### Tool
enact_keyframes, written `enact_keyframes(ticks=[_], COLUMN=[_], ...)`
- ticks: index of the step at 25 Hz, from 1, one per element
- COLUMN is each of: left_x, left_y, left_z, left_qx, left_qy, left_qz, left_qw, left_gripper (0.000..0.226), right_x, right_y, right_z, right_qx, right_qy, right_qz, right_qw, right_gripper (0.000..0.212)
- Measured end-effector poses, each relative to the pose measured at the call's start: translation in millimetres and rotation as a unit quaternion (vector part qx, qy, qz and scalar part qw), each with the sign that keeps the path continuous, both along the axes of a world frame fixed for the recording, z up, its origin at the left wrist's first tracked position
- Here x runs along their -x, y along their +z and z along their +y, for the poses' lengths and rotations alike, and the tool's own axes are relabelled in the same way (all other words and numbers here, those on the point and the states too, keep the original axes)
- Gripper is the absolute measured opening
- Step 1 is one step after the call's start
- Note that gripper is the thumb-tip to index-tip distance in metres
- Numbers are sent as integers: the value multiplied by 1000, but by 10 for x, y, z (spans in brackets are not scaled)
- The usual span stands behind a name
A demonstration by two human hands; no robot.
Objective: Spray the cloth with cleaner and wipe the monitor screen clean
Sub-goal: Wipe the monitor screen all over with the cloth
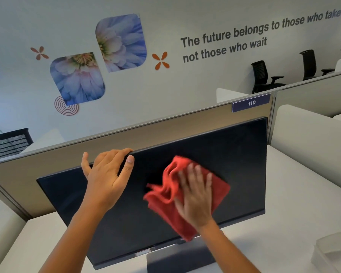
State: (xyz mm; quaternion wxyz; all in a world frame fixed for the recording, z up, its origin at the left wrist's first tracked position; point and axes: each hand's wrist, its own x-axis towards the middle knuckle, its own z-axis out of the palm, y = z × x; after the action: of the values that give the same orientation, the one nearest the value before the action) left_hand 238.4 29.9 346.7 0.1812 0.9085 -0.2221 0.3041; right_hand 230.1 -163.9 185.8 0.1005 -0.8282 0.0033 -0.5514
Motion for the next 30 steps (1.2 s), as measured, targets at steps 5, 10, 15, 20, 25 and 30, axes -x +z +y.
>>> enact_keyframes(ticks=[5, 10, 15, 20, 25, 30], left_x=[-23, -40, -21, -23, -20, -26], left_y=[-7, -32, -68, -151, -326, -365], left_z=[1, 2, 0, 26, -33, -16], left_qx=[-2, -8, -15, -43, -78, -80], left_qy=[-5, 2, 12, 10, 27, 24], left_qz=[3, -1, -6, -27, -52, -47], left_qw=[1000, 1000, 1000, 999, 995, 995], left_gripper=[65, 61, 56, 53, 67, 70], right_x=[-139, -80, 246, 415, 419, 290], right_y=[783, 165, -1079, -1388, -1160, -471], right_z=[-626, -173, 250, 288, 141, -504], right_qx=[-312, -159, 78, 95, 16, -197], right_qy=[-46, -20, -25, -24, -35, -81], right_qz=[-101, -16, 134, 202, 199, 107], right_qw=[943, 987, 988, 975, 979, 971], right_gripper=[67, 74, 65, 50, 54, 76])
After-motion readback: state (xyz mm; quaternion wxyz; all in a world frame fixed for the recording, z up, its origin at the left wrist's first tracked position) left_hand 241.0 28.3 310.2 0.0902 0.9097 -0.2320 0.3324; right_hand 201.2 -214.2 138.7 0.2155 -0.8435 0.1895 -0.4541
